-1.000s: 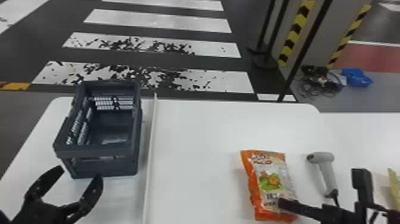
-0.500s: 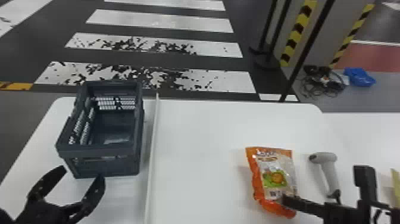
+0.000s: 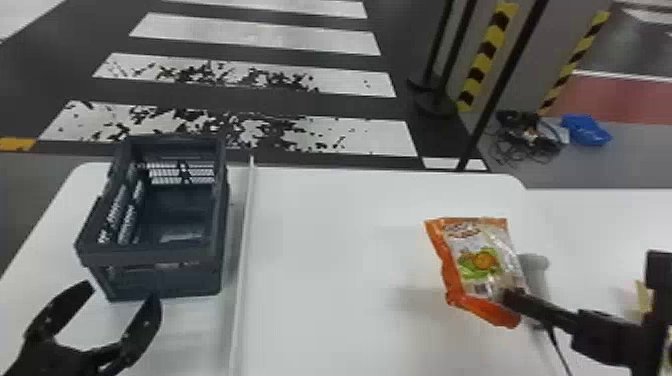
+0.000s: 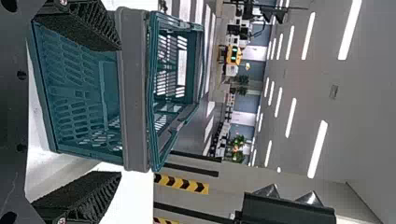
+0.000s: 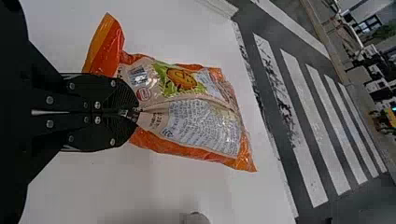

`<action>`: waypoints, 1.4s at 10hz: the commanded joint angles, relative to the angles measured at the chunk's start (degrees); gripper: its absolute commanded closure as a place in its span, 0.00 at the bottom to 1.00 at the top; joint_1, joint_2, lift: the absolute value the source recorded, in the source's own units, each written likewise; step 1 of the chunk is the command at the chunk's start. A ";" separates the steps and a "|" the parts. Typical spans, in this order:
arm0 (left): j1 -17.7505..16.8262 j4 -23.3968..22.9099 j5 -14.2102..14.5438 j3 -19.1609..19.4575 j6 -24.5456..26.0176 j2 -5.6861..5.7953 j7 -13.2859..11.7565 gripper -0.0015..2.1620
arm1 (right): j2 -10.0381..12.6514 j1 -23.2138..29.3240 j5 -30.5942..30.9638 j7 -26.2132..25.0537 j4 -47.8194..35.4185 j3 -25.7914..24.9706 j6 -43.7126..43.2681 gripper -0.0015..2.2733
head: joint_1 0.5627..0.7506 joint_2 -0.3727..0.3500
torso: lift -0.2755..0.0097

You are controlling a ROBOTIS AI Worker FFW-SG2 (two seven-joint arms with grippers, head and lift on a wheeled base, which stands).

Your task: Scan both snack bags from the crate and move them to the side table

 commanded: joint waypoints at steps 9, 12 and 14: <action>0.00 -0.08 -0.44 -0.09 0.18 0.09 0.00 0.02 | -4.12 -7.49 -2.44 -18.11 23.90 -12.50 -31.63 0.99 | 0.70 0.03 | 0.62; -0.17 -0.35 -0.53 -0.09 0.36 0.09 0.00 0.02 | -8.60 -12.85 -1.30 -21.97 40.69 -11.36 -41.65 0.99 | 0.70 0.03 | 0.62; -0.52 -0.26 -0.53 -0.35 0.36 0.27 0.00 0.02 | -12.12 -15.49 -0.95 -24.52 51.15 -9.77 -47.10 0.99 | 0.70 0.03 | 0.62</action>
